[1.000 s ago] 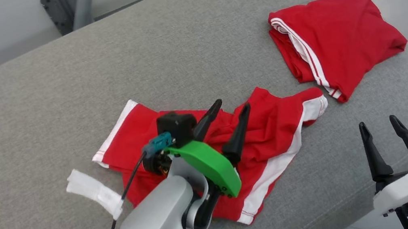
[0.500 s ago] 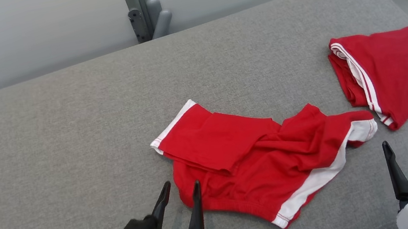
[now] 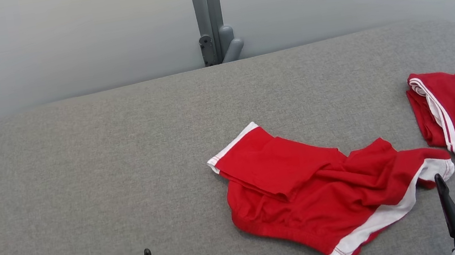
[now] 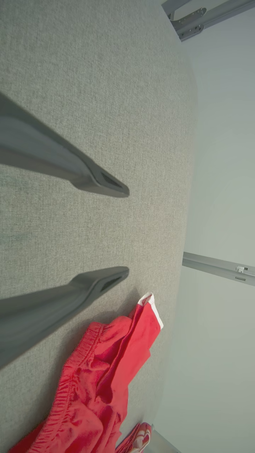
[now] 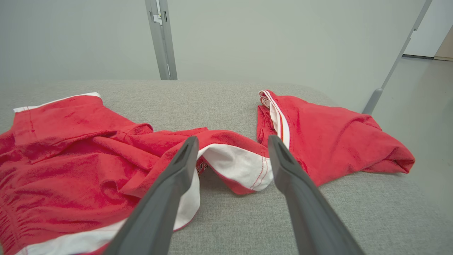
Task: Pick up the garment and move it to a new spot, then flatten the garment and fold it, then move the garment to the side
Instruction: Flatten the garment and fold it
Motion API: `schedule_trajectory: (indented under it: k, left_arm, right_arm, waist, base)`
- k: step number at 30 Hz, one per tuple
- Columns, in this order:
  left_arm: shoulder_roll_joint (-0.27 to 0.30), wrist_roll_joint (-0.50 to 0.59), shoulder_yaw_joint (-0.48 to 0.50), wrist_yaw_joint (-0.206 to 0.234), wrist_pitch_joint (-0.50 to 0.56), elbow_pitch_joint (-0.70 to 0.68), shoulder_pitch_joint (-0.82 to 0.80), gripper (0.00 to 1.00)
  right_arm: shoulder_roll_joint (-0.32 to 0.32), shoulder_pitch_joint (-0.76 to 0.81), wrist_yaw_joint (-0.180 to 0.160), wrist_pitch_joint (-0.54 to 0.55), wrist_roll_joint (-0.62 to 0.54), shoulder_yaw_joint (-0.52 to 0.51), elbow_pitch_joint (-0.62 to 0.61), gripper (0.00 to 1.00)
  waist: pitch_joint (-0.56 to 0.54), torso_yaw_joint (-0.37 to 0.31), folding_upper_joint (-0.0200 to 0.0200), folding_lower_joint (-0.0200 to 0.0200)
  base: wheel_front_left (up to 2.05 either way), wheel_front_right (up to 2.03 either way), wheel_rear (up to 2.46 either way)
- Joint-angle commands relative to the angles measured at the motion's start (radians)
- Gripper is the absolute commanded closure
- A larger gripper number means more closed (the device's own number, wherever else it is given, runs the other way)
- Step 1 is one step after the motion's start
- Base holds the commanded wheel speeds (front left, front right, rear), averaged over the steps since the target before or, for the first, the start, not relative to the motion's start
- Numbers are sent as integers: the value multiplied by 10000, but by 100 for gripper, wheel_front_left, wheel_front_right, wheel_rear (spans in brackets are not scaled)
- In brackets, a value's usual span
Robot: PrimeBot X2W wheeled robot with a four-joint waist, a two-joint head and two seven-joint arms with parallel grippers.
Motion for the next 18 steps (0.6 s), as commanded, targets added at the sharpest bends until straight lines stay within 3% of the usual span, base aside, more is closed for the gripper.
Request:
schedule_trajectory:
  k: [1, 8, 18]
  left_arm:
    - [-86, 238, 313, -184, 1, -39, 279, 0]
    - [-470, 915, 1324, -777, 1, -132, 745, 0]
    - [-817, 1323, 1686, -1489, 1, -19, 571, 0]
  right_arm:
    - [-36, 145, -13, -26, 34, -39, 42, 0]
    - [-62, 238, -13, -26, 137, -37, 229, 0]
    - [-29, 44, -13, -26, 249, 159, 322, 0]
  waist:
    - [-161, 180, 35, 0]
    - [-178, 245, 35, 0]
    - [-89, 166, 35, 0]
  base:
    - [0, 0, 0]
    - [0, 0, 0]
    - [0, 0, 0]
